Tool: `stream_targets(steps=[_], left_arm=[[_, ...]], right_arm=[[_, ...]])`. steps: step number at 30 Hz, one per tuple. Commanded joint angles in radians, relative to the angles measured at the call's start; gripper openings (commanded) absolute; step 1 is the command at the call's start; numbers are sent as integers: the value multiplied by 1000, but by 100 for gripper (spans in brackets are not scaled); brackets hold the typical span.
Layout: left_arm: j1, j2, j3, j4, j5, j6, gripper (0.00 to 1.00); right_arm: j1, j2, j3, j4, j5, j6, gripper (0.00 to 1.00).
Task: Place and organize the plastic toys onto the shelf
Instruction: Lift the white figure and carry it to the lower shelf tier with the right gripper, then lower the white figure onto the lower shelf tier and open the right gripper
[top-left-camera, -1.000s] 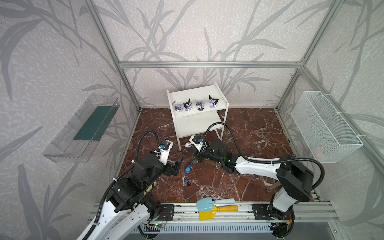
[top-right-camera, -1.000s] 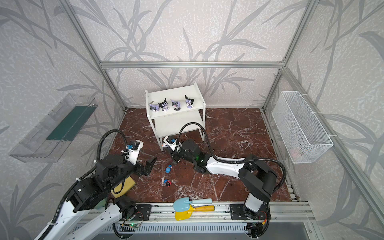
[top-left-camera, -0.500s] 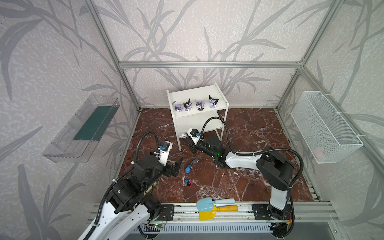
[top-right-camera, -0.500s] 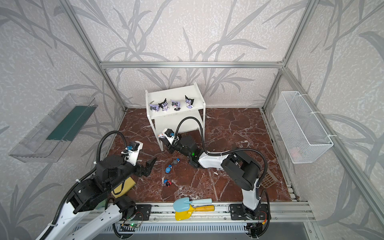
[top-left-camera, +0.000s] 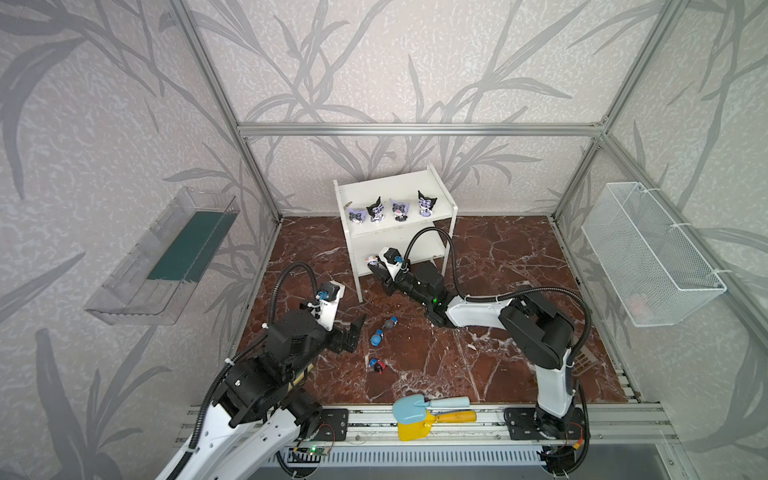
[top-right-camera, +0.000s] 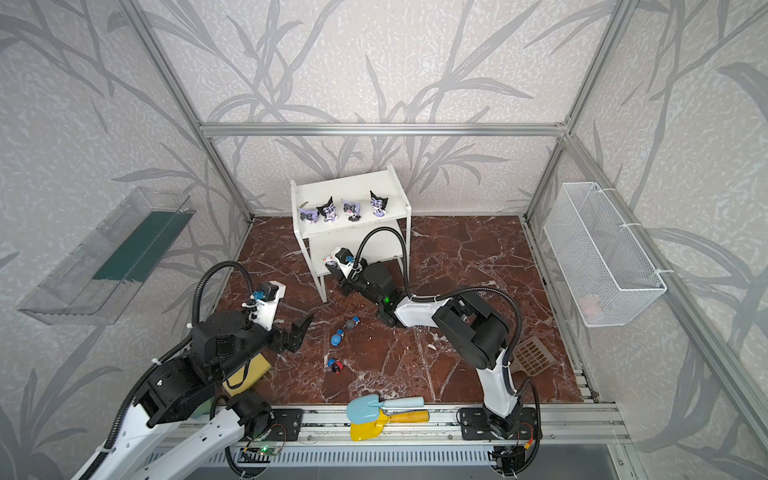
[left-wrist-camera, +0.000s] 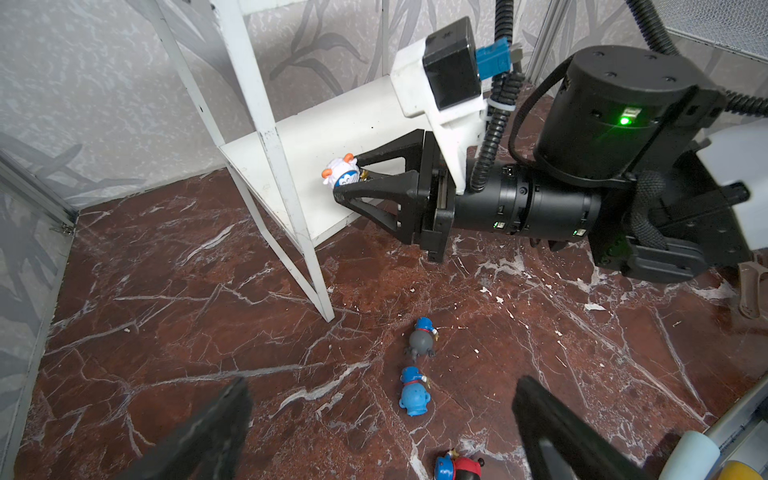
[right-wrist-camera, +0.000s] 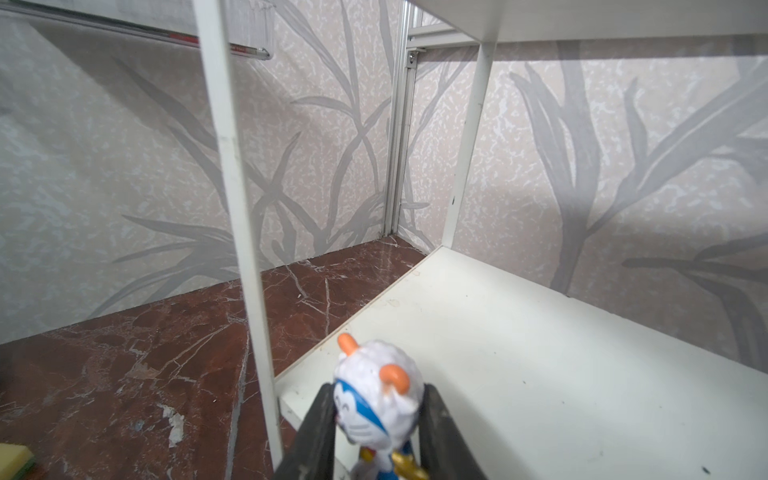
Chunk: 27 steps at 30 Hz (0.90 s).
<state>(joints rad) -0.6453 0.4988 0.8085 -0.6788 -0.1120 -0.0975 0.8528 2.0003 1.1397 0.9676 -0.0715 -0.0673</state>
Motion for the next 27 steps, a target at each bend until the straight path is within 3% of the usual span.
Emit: stream_targets(steps=[1, 27], left_arm=[[4, -6, -9, 16, -19, 1, 100], [12, -8, -12, 25, -6, 2, 99]], right_arm=[[-6, 11, 39, 50, -9, 16, 23], [-6, 114, 67, 152, -34, 72, 25]])
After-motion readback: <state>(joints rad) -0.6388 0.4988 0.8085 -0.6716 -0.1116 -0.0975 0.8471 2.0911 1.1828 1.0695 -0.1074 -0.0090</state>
